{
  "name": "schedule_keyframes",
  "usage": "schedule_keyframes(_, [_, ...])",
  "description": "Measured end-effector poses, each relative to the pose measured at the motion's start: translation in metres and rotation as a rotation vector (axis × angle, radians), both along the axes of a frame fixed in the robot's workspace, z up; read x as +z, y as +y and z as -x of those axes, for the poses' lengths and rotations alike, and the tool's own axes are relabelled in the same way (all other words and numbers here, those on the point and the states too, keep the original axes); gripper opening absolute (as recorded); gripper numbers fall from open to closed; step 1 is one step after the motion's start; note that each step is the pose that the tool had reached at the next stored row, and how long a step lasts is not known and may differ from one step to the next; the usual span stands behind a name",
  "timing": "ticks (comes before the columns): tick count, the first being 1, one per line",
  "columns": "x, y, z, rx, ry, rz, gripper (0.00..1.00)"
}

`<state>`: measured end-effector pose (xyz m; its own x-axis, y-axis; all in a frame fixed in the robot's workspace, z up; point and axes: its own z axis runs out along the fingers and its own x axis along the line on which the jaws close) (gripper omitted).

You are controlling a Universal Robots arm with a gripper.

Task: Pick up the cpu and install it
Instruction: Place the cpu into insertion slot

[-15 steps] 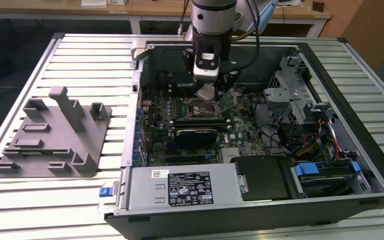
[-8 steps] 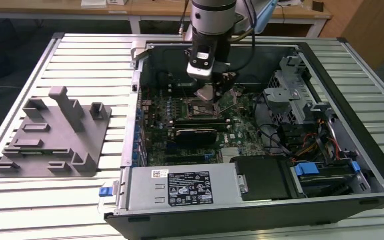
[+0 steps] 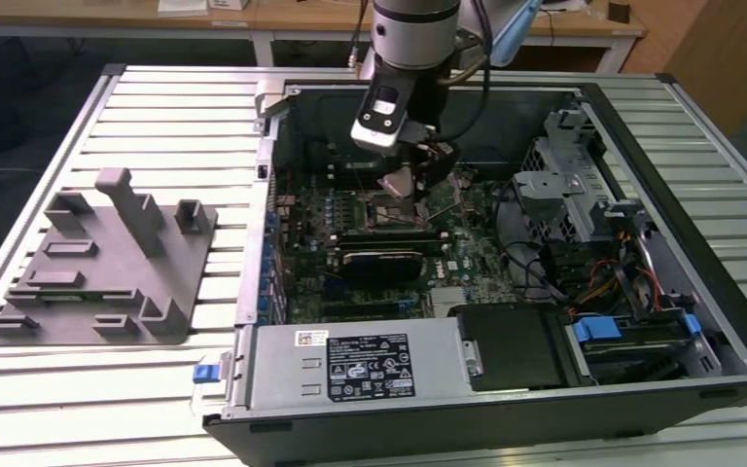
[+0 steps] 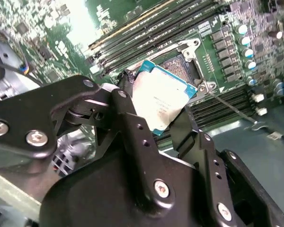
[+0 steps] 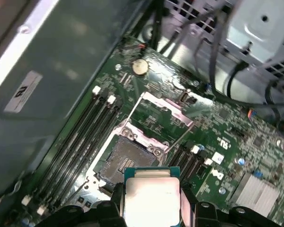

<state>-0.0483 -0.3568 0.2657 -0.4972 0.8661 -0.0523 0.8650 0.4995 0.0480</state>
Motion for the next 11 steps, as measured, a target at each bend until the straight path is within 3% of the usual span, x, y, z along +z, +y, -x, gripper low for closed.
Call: schedule_keyframes(11, [-0.0021, 0.0, 0.0, -0.2, 0.0, 0.0, 0.55])
